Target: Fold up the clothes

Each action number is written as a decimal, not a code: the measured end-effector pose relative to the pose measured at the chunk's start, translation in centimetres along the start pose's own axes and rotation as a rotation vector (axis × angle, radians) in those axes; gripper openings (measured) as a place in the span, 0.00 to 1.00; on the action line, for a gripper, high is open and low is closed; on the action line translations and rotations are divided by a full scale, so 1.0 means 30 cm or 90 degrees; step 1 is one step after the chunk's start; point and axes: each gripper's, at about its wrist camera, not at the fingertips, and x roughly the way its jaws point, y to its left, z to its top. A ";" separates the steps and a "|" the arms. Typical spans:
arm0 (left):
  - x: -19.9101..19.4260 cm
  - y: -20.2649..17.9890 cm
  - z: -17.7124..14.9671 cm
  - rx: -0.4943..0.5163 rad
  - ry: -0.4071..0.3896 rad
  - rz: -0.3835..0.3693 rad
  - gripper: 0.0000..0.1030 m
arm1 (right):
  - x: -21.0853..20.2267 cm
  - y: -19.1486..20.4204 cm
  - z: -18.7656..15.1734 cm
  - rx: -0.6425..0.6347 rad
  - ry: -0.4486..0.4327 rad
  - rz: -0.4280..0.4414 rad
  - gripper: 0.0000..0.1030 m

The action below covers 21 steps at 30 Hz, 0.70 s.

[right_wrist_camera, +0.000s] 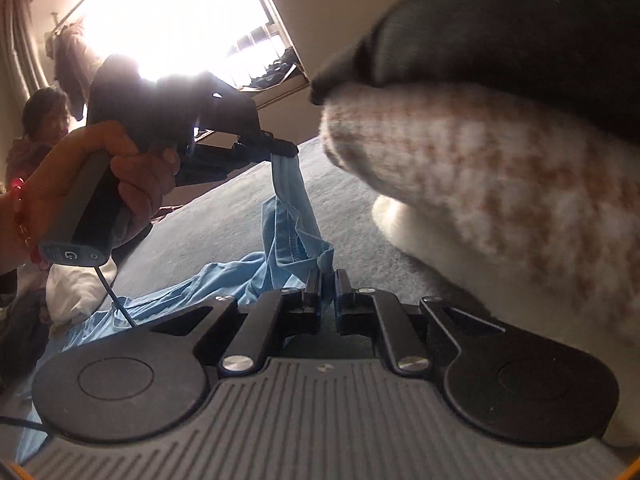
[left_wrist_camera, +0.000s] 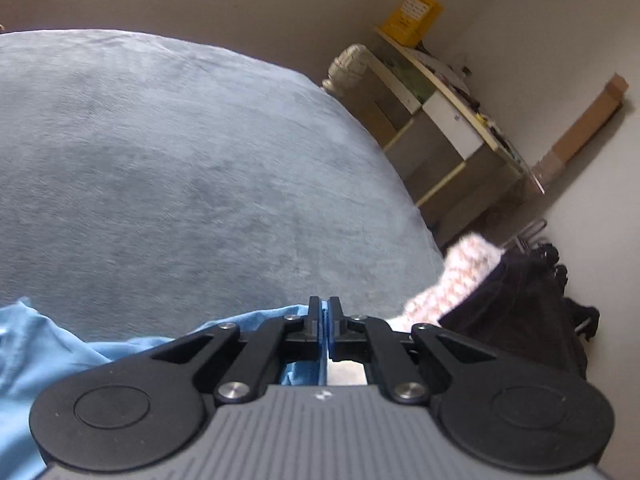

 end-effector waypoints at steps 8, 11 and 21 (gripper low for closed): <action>-0.126 0.102 0.017 -0.007 -0.023 0.010 0.03 | 0.000 0.041 0.031 -0.018 -0.011 0.033 0.04; -0.263 0.215 0.045 -0.033 -0.054 0.022 0.03 | 0.000 0.118 0.048 -0.065 -0.012 0.075 0.04; -0.536 0.570 -0.138 -0.029 -0.052 0.172 0.03 | 0.080 0.519 -0.151 -0.421 0.101 0.179 0.05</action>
